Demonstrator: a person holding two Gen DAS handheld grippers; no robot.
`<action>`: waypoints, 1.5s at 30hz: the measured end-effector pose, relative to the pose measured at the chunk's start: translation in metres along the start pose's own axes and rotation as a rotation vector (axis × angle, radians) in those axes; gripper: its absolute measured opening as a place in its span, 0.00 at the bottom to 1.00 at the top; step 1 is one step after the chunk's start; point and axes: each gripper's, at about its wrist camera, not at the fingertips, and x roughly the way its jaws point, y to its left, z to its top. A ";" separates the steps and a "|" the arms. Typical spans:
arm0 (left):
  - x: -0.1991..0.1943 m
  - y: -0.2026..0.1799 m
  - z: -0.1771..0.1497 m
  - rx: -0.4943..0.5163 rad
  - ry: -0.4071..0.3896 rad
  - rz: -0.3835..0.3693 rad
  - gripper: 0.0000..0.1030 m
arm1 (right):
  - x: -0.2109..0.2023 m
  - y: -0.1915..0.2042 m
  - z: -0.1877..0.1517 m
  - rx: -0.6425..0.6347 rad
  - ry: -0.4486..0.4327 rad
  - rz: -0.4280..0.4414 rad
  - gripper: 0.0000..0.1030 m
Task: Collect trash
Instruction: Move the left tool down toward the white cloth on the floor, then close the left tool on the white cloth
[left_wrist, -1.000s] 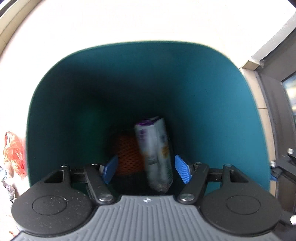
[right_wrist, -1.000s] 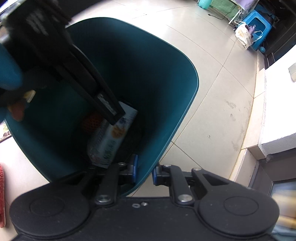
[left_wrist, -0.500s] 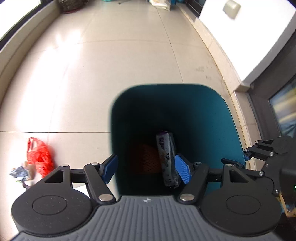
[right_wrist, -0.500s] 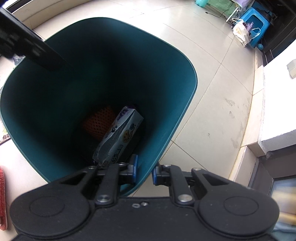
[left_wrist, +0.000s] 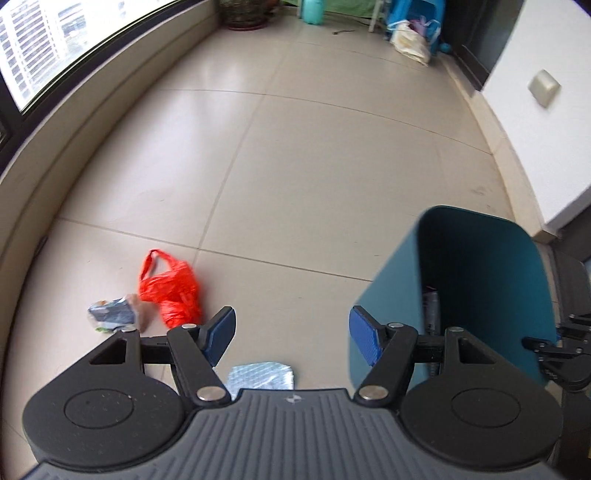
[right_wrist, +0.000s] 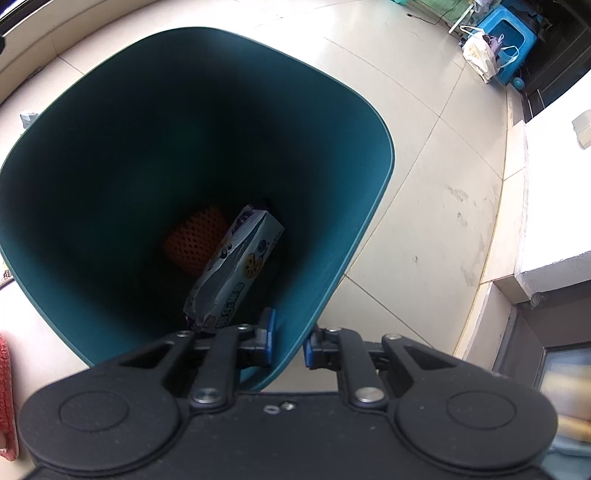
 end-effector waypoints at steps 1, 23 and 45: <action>0.003 0.007 -0.001 -0.006 0.003 0.012 0.66 | 0.001 0.000 0.000 0.001 0.002 -0.001 0.13; 0.171 0.052 -0.133 -0.174 0.223 0.057 0.78 | 0.008 0.003 0.004 0.026 0.024 -0.024 0.14; 0.240 0.069 -0.206 -0.405 0.405 0.076 0.39 | 0.007 0.008 -0.003 0.001 -0.003 -0.036 0.14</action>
